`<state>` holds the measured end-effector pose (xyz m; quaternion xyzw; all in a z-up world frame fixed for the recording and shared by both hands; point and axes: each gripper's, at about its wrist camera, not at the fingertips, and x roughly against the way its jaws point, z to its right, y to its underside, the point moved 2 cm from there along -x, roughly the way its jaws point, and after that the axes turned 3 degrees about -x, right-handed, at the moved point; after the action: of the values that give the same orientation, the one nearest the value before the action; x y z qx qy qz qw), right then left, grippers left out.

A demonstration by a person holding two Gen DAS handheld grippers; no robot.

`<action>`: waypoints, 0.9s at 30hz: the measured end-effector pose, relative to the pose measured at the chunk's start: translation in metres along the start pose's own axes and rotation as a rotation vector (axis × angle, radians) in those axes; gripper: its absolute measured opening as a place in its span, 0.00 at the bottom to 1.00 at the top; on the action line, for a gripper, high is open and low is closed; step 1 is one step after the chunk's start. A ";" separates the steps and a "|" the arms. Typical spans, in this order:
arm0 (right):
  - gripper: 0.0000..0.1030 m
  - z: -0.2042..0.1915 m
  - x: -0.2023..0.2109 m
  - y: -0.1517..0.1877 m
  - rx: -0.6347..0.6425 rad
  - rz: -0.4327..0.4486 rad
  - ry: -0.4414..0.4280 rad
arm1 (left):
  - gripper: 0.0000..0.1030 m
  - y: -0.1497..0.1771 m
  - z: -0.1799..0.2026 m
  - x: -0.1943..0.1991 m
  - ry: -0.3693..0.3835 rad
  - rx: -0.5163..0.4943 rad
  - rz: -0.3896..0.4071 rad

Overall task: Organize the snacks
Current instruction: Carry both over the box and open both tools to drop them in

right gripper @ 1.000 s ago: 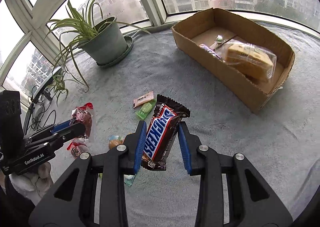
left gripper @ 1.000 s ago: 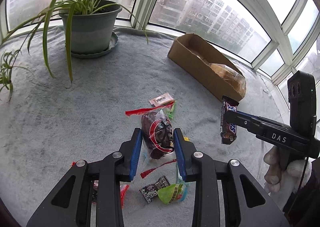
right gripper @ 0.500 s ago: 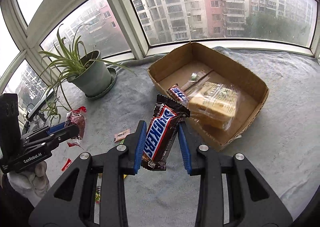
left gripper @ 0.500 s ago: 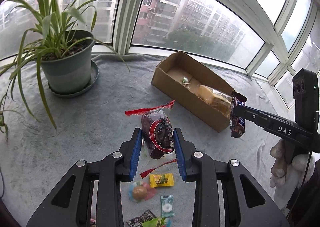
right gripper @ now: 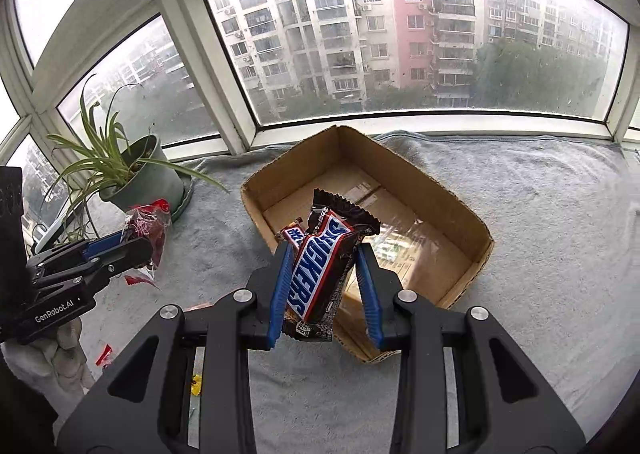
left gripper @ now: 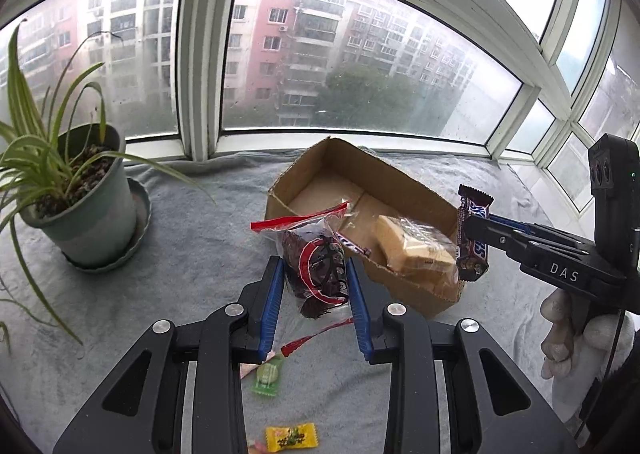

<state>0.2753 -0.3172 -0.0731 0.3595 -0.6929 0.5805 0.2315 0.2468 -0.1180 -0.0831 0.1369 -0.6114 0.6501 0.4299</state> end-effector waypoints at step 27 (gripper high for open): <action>0.33 0.045 -0.084 -0.039 -0.043 -0.052 0.000 | 0.29 -0.046 0.016 -0.093 0.022 0.010 -0.058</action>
<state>0.3629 -0.3443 -0.1207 0.3721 -0.6958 0.5593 0.2542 0.3303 -0.1748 -0.1140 0.1494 -0.5991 0.6418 0.4547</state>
